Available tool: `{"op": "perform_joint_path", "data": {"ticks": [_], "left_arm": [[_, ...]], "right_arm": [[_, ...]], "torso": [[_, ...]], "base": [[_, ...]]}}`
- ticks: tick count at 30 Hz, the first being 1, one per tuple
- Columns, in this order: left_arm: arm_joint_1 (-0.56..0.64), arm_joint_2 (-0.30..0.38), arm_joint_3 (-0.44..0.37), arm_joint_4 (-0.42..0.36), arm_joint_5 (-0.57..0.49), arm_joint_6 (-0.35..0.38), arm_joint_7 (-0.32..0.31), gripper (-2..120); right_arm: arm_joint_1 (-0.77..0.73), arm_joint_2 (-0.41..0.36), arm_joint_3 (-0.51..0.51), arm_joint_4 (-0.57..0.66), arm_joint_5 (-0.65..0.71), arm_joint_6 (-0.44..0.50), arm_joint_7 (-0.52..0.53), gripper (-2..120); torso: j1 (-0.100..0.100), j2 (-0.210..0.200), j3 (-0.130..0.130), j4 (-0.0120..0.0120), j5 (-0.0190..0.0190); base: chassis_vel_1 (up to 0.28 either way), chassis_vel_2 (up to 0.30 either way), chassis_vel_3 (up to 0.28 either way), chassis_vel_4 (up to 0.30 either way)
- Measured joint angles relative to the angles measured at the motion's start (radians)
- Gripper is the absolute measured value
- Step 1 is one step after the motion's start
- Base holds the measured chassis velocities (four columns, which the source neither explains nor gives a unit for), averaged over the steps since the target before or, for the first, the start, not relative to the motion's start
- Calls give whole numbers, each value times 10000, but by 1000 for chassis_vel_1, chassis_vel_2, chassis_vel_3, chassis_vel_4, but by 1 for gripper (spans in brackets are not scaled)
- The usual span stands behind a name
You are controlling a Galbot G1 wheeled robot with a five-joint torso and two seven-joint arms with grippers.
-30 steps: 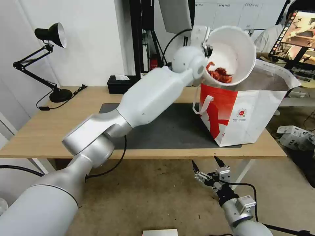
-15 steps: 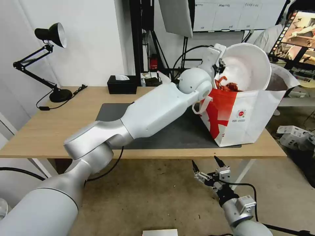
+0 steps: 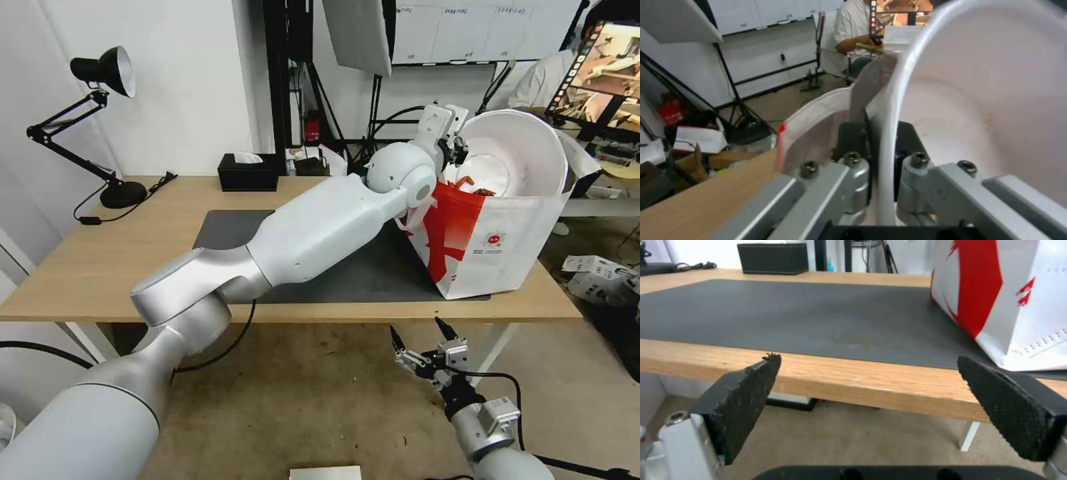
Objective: Pick up the trash from the table and place it into the takeout bag.
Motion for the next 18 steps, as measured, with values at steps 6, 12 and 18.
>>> {"op": "perform_joint_path", "data": {"ticks": [6,12,18], "left_arm": [[148,3,-33,-79,-804,135,-45,35],[186,10,-158,-205,-1246,395,-64,57],[187,7,-158,-223,-1259,440,-69,77]], "right_arm": [[0,0,0,0,0,0,0,100],[0,0,0,0,0,0,-1,100],[0,0,0,0,0,0,0,100]], "torso": [[0,0,0,0,0],[0,0,0,0,0],[-1,0,0,0,0]], "base": [[0,0,0,0],[0,0,0,0],[0,0,0,0]]}}
